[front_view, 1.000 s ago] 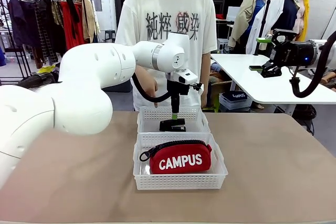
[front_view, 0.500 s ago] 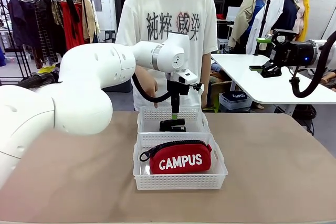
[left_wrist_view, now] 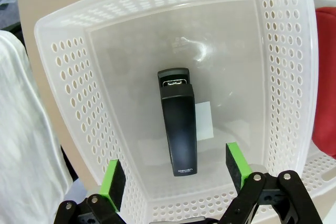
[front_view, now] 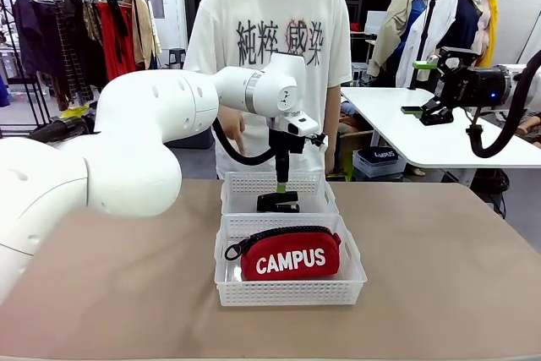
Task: Distribute items into two baskets.
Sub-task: Place the picked Stapler into the Organizing basket as instructed by the person.
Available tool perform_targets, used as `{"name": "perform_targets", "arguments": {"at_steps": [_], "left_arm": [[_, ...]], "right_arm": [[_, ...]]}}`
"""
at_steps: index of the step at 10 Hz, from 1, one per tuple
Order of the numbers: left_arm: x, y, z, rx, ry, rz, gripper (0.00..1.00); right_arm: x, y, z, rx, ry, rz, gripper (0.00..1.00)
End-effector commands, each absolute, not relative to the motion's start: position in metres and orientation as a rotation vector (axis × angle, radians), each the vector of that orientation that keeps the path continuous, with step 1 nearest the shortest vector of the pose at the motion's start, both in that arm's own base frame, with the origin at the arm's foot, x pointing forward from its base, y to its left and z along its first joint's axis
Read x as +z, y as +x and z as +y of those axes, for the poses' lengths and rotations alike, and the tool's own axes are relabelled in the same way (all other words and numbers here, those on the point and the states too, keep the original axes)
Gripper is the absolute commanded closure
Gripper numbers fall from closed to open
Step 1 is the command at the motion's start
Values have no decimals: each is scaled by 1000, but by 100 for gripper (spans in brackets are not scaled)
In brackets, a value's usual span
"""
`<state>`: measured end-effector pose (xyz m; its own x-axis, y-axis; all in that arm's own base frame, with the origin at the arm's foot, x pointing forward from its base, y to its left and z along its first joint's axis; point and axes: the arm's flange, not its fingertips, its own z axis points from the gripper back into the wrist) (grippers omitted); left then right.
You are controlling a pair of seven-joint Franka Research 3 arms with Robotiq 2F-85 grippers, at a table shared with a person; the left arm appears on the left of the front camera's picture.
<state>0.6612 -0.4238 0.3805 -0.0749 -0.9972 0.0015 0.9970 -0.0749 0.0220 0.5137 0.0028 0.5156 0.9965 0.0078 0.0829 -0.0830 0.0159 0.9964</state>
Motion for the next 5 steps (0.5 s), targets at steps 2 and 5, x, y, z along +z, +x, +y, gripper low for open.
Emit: {"name": "perform_targets", "arguments": {"at_steps": [2,5], "left_arm": [[406,646,-414,-1569,-27,-41,0],[459,611,-382,-1405,-100,-85,0]], "right_arm": [[518,513,2,75,1551,-63,0],[518,513,2,75,1551,-63,0]]}}
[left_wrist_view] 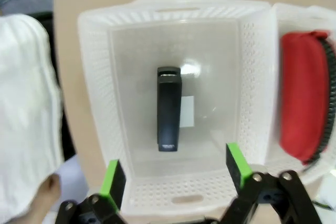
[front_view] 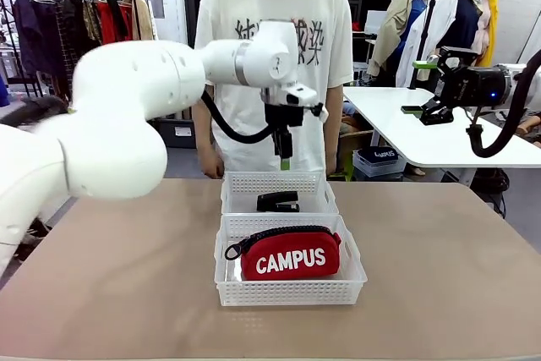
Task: Distribute items into two baskets.
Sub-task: Place the picked Stapler into the Organizing basket as instructed by the person.
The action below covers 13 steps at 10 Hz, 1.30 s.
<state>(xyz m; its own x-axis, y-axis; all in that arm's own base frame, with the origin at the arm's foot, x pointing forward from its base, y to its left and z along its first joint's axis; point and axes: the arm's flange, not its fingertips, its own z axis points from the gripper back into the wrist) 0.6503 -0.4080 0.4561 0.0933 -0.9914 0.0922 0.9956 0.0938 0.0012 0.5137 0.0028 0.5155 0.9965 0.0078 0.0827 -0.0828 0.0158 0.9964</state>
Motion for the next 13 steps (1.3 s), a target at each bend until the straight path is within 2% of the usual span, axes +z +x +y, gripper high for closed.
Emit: {"name": "perform_targets", "arguments": {"at_steps": [1,3,5,7,9,10,13], "left_arm": [[471,601,-371,-1344,-166,-83,0],[495,587,-343,-1174,-315,-146,0],[516,572,-311,-1094,-311,-101,0],[527,556,-292,-977,-316,-130,0],[527,562,-290,-1029,-346,-198,0],[541,585,-295,-999,-311,-116,0],[541,585,-295,-999,-311,-116,0]], "right_arm": [[518,513,2,75,1551,-63,0],[518,513,2,75,1551,-63,0],[518,513,2,75,1551,-63,0],[518,513,2,75,1551,-63,0],[518,513,2,75,1551,-63,0],[518,513,2,75,1551,-63,0],[518,513,2,75,1551,-63,0]]}}
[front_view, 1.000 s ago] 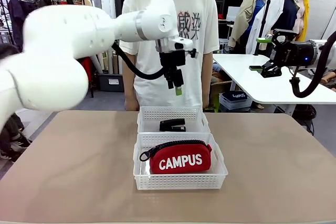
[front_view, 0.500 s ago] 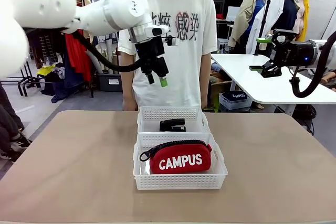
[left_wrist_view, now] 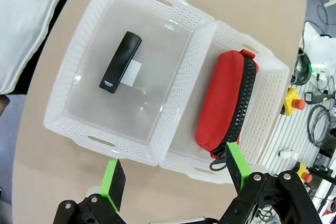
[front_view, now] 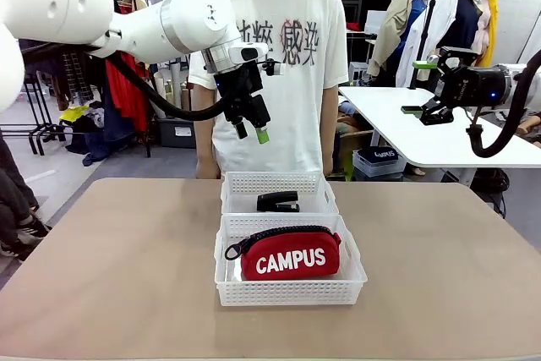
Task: Distribute items into two baskets.
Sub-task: Place the picked Stapler into the Organizing basket as instructed by the person.
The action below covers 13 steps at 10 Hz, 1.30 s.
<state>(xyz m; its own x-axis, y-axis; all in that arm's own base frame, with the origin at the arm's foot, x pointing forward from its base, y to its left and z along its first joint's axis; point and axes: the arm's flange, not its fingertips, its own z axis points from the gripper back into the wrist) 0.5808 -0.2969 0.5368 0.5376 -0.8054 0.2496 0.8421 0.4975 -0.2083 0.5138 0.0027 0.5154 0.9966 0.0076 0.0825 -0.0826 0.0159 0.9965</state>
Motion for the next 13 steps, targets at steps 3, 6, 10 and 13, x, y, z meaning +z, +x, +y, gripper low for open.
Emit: {"name": "perform_targets", "arguments": {"at_steps": [3,6,10,13], "left_arm": [[539,585,-279,-797,-621,-73,0],[551,565,-239,-526,-990,-43,0],[554,534,-186,-400,-1241,-85,0],[541,542,-135,-312,-1469,-96,0]], "right_arm": [[518,513,2,75,1551,-63,0],[518,513,2,75,1551,-63,0],[518,513,2,75,1551,-63,0],[518,513,2,75,1551,-63,0]]}}
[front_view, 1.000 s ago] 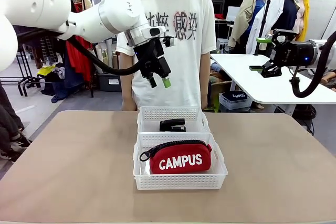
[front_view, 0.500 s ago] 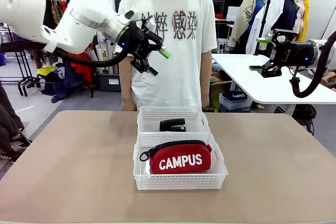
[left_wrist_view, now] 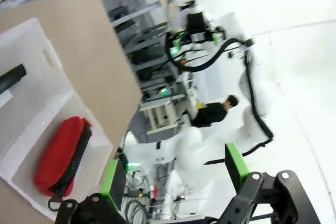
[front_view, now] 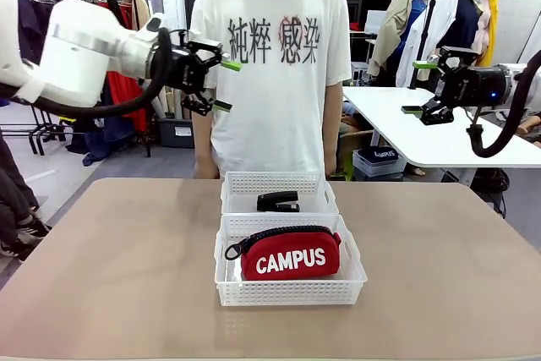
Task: Distribute items into two baskets.
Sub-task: Place the picked Stapler into the Organizing basket as instructed by the person.
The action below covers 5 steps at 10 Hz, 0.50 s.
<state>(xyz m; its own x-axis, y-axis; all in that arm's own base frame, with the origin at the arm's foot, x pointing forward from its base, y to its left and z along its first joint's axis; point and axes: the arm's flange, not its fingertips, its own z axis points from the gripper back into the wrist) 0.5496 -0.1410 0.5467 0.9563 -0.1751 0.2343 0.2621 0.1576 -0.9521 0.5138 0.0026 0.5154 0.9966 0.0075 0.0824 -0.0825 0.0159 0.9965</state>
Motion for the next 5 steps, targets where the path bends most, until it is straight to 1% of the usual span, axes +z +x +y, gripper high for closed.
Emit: {"name": "perform_targets", "arguments": {"at_steps": [1,3,4,5], "left_arm": [[541,547,-113,-287,-1465,-132,0],[536,540,-89,-281,-1514,-162,0],[538,545,-71,-266,-1535,-153,0],[534,540,-68,-232,-1580,-172,0]], "right_arm": [[518,513,2,75,1551,-63,0],[518,513,2,75,1551,-63,0],[518,513,2,75,1551,-63,0],[518,513,2,75,1551,-63,0]]}}
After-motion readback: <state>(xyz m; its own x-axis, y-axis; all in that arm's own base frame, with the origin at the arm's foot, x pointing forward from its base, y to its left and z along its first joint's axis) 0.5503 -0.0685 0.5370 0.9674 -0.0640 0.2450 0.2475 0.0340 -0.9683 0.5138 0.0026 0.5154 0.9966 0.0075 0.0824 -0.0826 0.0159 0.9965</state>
